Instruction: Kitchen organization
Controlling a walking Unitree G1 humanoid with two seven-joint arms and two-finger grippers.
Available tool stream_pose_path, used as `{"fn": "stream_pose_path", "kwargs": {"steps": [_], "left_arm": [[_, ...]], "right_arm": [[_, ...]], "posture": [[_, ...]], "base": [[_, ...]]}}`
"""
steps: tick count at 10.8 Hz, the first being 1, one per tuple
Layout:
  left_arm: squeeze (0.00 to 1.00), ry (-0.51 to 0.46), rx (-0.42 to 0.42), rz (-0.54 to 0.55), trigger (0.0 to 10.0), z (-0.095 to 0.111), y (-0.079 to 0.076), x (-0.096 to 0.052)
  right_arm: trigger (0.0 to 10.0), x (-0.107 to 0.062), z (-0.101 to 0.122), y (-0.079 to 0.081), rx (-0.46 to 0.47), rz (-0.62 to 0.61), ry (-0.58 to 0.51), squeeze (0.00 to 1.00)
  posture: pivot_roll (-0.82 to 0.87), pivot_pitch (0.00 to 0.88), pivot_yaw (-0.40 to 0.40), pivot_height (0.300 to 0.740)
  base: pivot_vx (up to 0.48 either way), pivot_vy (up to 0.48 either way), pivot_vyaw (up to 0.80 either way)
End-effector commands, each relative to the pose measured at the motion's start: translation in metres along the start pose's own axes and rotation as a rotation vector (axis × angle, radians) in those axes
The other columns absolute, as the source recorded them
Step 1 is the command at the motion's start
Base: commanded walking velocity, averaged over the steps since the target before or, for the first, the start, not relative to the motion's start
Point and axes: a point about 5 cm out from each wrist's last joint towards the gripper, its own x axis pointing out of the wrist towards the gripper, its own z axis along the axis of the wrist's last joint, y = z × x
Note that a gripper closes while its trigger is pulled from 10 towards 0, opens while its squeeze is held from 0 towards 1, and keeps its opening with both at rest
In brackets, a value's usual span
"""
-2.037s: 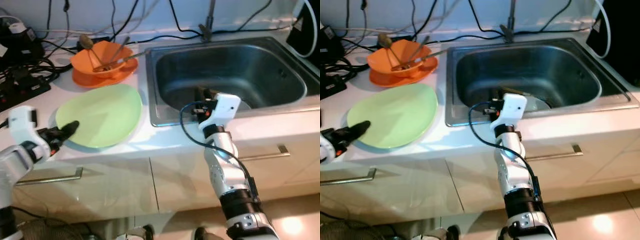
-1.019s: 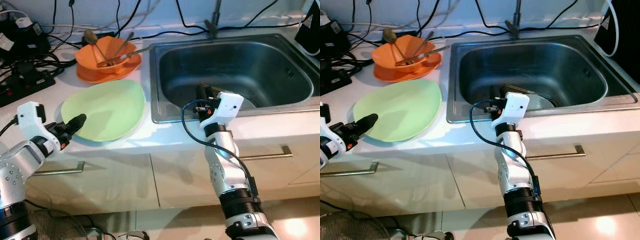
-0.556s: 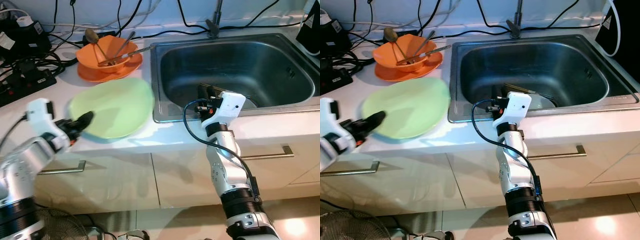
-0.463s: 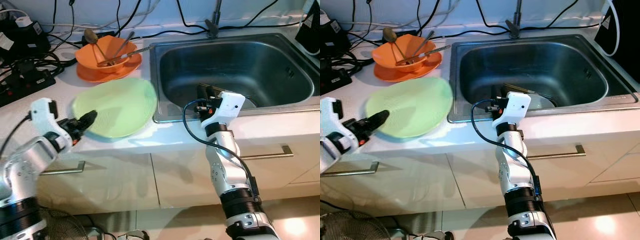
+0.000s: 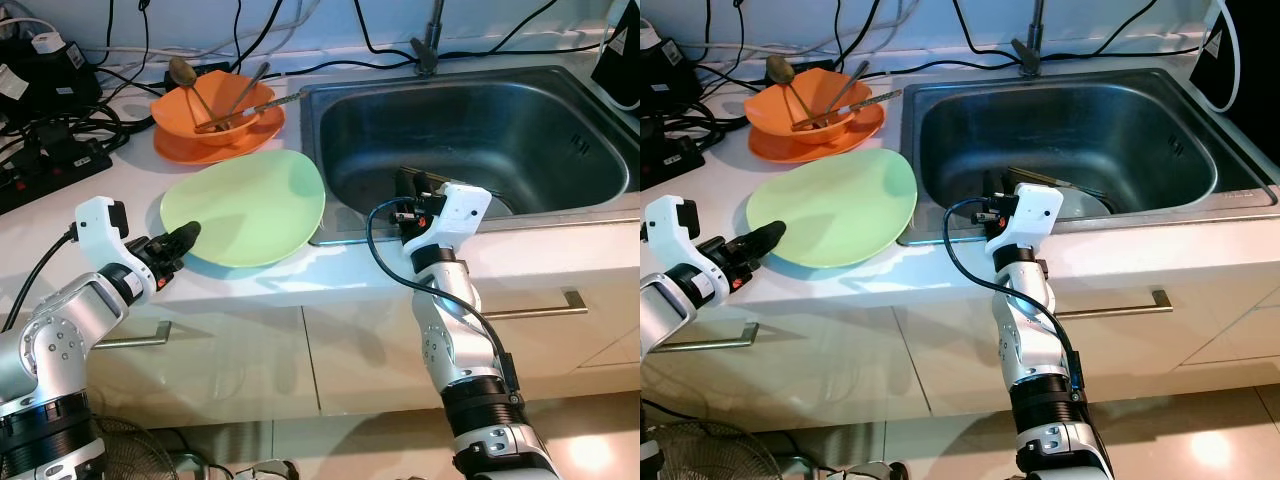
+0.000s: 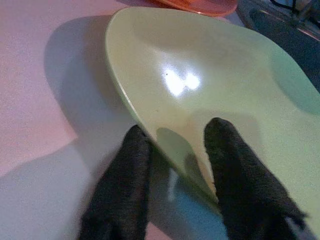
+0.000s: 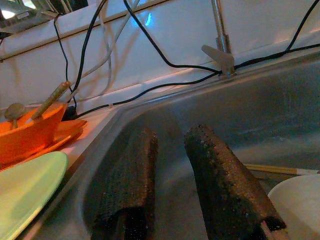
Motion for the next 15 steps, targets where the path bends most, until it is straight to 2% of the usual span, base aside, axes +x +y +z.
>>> {"fn": "stream_pose_path", "kwargs": {"steps": [1, 6, 9, 11, 12, 13, 14, 15], "left_arm": [[0.0, 0.103, -0.038, -0.002, 0.0, -0.022, 0.0, 0.007], [0.0, 0.088, -0.058, -0.017, 0.0, -0.026, -0.003, 0.008], [0.0, 0.043, -0.096, -0.028, 0.0, -0.026, -0.008, 0.009], [0.0, -0.036, -0.125, -0.005, 0.0, -0.017, -0.007, 0.012], [0.0, -0.105, -0.139, -0.002, 0.0, -0.008, -0.008, 0.013], [0.0, -0.198, -0.172, -0.024, 9.1, 0.002, -0.011, 0.013], [0.0, -0.28, -0.222, -0.073, 10.0, 0.011, -0.019, 0.014], [0.0, -0.304, -0.247, -0.101, 10.0, 0.013, -0.025, 0.016]], "right_arm": [[10.0, -0.001, -0.008, -0.003, 0.009, -0.015, 0.051, 0.0], [10.0, -0.001, -0.008, -0.004, 0.009, -0.018, 0.058, 0.0], [10.0, 0.0, -0.009, -0.007, 0.008, -0.024, 0.064, 0.0], [10.0, 0.001, -0.008, -0.01, 0.004, -0.035, 0.062, 0.0], [10.0, 0.002, -0.007, -0.012, 0.001, -0.041, 0.059, 0.0], [10.0, 0.003, -0.006, -0.013, 0.0, -0.045, 0.055, 0.0], [10.0, 0.004, -0.004, -0.016, -0.003, -0.055, 0.048, 0.0], [10.0, 0.006, -0.002, -0.019, -0.005, -0.063, 0.04, 0.0]], "posture": [[0.13, 0.091, 0.09, 0.74], [0.14, 0.09, 0.084, 0.74], [0.13, 0.083, 0.077, 0.74], [0.13, 0.078, 0.071, 0.74], [0.13, 0.077, 0.069, 0.74], [0.13, 0.073, 0.064, 0.74], [0.13, 0.069, 0.061, 0.74], [0.12, 0.063, 0.06, 0.74]], "base": [[0.0, 0.0, 0.0], [0.0, 0.0, 0.0], [0.0, 0.0, 0.0], [0.0, 0.0, 0.0], [0.0, 0.0, 0.0], [0.0, 0.0, 0.0], [0.0, 0.0, 0.0], [0.0, 0.0, 0.0]]}}
